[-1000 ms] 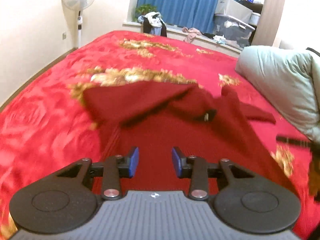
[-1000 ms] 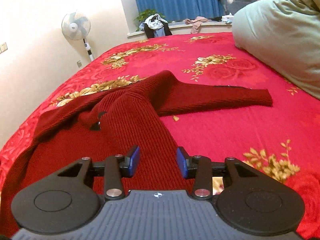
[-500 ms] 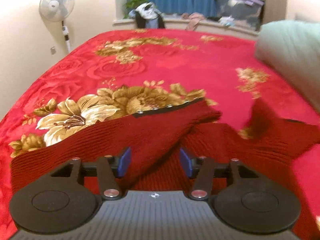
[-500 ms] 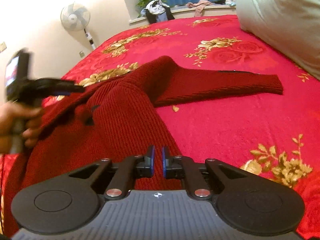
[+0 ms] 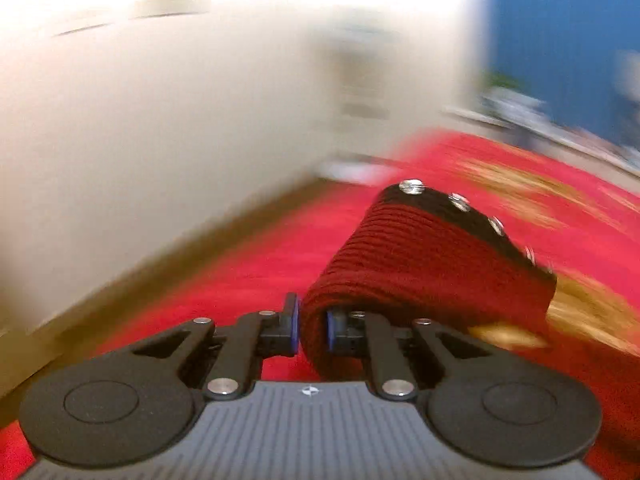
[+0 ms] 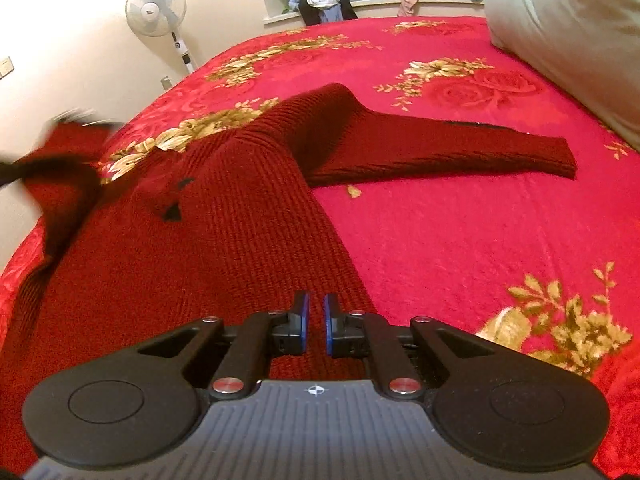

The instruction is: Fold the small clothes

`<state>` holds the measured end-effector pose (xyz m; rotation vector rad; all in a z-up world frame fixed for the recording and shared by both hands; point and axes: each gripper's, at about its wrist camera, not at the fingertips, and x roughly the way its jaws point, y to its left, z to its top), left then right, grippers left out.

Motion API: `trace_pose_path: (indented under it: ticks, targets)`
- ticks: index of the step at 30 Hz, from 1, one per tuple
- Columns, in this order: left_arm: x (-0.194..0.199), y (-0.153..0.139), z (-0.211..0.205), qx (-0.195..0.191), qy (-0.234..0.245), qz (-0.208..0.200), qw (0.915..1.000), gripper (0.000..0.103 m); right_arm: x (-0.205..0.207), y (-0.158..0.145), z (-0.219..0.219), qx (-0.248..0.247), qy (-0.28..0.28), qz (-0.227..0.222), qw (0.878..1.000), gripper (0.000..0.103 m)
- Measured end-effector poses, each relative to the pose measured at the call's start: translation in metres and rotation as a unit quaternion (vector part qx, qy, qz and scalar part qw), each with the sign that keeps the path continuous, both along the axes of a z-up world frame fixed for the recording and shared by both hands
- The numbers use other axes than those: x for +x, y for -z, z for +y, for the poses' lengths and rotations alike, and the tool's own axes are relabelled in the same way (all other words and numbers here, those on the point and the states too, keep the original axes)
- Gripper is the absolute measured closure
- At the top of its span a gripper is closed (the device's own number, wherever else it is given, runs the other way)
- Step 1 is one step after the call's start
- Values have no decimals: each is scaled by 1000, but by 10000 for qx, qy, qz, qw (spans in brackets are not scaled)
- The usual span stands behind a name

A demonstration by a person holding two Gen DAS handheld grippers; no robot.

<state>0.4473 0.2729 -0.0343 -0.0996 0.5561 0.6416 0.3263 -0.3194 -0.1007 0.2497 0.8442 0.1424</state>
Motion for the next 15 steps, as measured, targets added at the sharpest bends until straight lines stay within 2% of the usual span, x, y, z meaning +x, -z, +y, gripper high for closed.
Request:
trace_pose_path:
  ticks: [1,2,3,4,6,8,11,13,15]
  targets:
    - [-26,1,33,46,-697,91,9975,71,-2,-1,1,-11,-15,-15,10000,95]
    - [-52,5,66,-105,-1267,191,9917,45,-3,-1,4,-39,-29,-15,10000,95]
    - [-73,11,86,-317,-1545,182,9873,42,-4,-1,6,-68,-35,-5,10000,95]
    - [-92,18,97,-378,-1735,175,9839,44,-5,-1,9,-105,-50,3,9999,94]
    - [-104,24,95,-226,-1824,325,9824,46,-5,-1,15,-153,-97,-3,9998,87]
    - [-103,23,88,-527,-1301,135,9900,46,-5,2,22,-266,-122,5,9996,82]
    - [-89,21,59,-557,-334,-176,9977,45,-2,10,28,-449,-47,106,9989,80]
    - [-75,27,37,-749,437,-205,9960,45,0,15,28,-570,62,171,9982,80]
    - [-59,34,20,-1010,942,-215,9902,44,2,20,27,-661,137,259,9974,80]
